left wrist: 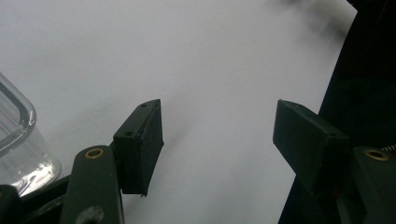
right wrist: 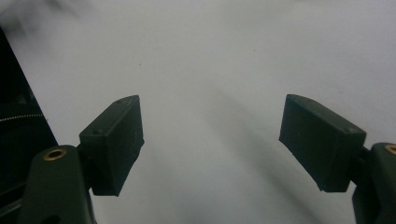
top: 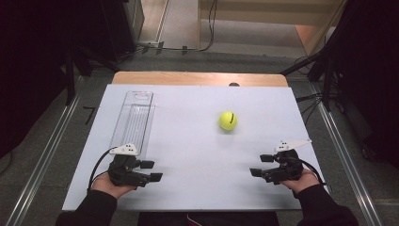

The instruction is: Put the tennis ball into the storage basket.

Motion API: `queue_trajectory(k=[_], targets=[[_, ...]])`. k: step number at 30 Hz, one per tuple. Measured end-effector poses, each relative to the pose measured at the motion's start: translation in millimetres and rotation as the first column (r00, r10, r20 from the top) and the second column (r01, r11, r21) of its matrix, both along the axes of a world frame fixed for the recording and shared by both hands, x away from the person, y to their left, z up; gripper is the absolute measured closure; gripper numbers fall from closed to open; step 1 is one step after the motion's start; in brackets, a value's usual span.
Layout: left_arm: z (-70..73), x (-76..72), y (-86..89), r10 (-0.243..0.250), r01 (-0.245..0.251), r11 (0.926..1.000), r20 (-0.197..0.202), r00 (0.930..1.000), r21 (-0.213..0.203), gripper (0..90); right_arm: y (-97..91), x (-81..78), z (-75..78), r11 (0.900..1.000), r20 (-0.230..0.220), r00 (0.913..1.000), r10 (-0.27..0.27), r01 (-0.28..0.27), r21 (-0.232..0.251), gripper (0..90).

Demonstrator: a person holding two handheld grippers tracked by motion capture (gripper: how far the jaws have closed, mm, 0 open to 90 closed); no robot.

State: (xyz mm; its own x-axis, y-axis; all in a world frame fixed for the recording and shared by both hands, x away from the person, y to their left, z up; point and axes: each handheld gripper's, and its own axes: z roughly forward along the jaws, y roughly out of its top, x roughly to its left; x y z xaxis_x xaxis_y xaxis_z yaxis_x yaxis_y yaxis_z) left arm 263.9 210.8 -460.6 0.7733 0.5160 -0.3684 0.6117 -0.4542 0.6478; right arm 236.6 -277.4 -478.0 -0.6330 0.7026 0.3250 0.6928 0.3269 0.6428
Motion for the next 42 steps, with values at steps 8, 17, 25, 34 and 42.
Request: queue_trajectory(k=[8,17,25,34,42], targets=[[2.8,0.2,-0.9,0.012,-0.012,0.9996,0.005,0.9999,0.024,34.3,-0.5,-0.2,-0.1,1.0000,-0.002,1.0000,-0.002,0.002,-0.005,19.7],[9.7,0.6,-5.6,0.016,-0.016,0.9998,0.011,0.9998,0.014,34.2,-0.8,-0.2,0.4,1.0000,0.000,1.0000,-0.005,0.005,0.003,19.7],[20.0,8.1,-11.2,0.034,-0.034,0.9989,-0.003,0.9994,-0.031,27.8,-0.7,-0.1,1.0,1.0000,-0.002,1.0000,-0.002,0.002,0.009,19.7],[24.2,15.3,-19.7,0.042,-0.042,0.9989,0.001,0.9991,-0.023,22.8,-1.2,-0.4,0.8,1.0000,-0.001,1.0000,-0.006,0.006,0.007,19.7],[26.8,20.2,-27.0,0.041,-0.041,0.9990,-0.002,0.9991,-0.019,11.5,-0.8,-0.9,0.9,1.0000,0.002,1.0000,-0.003,0.003,0.000,19.7]])
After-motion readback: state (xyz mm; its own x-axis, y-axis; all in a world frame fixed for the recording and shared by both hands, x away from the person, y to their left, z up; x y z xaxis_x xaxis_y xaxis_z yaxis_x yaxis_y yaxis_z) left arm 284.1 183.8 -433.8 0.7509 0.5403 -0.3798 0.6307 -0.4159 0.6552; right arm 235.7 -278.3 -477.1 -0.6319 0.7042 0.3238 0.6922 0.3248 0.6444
